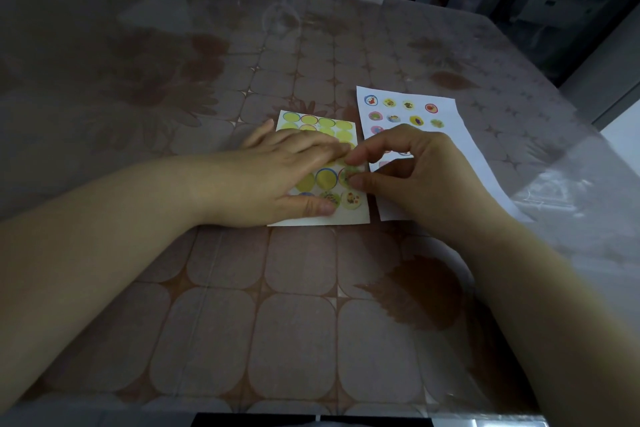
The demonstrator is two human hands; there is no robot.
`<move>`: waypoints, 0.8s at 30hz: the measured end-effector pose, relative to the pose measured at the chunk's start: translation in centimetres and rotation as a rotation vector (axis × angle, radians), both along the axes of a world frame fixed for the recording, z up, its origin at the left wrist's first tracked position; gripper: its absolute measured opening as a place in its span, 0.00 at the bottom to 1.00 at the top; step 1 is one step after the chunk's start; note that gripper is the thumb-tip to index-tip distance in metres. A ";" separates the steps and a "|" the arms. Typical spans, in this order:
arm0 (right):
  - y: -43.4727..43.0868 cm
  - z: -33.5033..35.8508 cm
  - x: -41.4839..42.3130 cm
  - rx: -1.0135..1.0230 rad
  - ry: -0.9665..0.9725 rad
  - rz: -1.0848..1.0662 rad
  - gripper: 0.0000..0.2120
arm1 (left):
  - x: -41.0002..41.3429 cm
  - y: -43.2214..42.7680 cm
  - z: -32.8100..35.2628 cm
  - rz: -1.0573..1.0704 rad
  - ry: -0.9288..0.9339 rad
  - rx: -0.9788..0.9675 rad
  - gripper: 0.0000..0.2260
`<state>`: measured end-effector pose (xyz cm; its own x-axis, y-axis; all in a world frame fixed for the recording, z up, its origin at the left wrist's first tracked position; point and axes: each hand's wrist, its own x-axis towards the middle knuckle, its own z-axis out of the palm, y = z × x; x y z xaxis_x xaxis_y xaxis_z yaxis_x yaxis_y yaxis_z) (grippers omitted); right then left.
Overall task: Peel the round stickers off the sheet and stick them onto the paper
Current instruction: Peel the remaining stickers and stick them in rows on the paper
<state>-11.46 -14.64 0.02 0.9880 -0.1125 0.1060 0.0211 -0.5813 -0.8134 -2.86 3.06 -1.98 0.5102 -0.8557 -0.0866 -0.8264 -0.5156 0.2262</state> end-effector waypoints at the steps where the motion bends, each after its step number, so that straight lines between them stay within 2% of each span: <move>1: 0.1 0.0 0.0 -0.007 -0.008 -0.005 0.10 | 0.0 0.0 0.0 0.000 0.000 0.003 0.37; 10: 0.0 -0.4 0.2 0.065 -0.049 -0.104 0.09 | 0.1 0.0 -0.2 0.012 -0.008 -0.007 0.39; 16: 0.1 -0.4 0.3 0.085 -0.060 -0.053 0.06 | 0.1 0.0 -0.3 0.028 -0.008 0.003 0.40; 24: 0.2 -0.1 0.2 0.022 -0.108 0.003 0.11 | 0.1 0.0 -0.3 0.024 -0.026 0.021 0.40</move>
<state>-11.28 -14.44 -0.10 0.9714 -0.1128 0.2091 0.1109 -0.5633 -0.8188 -2.77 3.01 -2.29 0.5327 -0.8414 -0.0908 -0.8194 -0.5396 0.1935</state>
